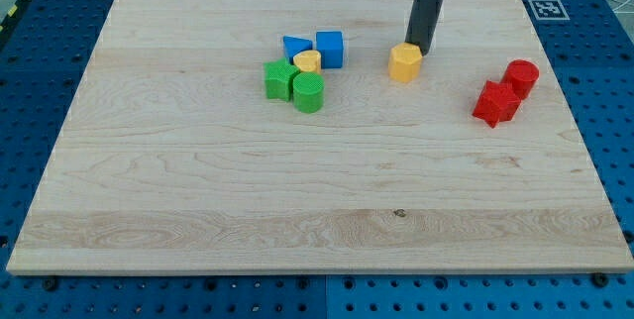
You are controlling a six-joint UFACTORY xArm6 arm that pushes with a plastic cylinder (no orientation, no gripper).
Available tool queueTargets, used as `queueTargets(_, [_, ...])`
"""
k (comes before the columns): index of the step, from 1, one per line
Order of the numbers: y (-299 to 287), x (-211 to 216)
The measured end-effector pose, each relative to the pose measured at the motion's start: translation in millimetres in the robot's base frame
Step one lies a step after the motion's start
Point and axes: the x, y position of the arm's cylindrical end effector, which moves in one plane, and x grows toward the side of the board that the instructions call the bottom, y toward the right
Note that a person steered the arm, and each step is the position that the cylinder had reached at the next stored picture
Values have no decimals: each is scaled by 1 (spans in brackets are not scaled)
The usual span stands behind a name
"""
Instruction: Move yellow hexagon closer to blue cube
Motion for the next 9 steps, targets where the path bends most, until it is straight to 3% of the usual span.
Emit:
queueTargets(3, [39, 11])
queueTargets(5, [9, 43])
queueTargets(9, [-52, 39])
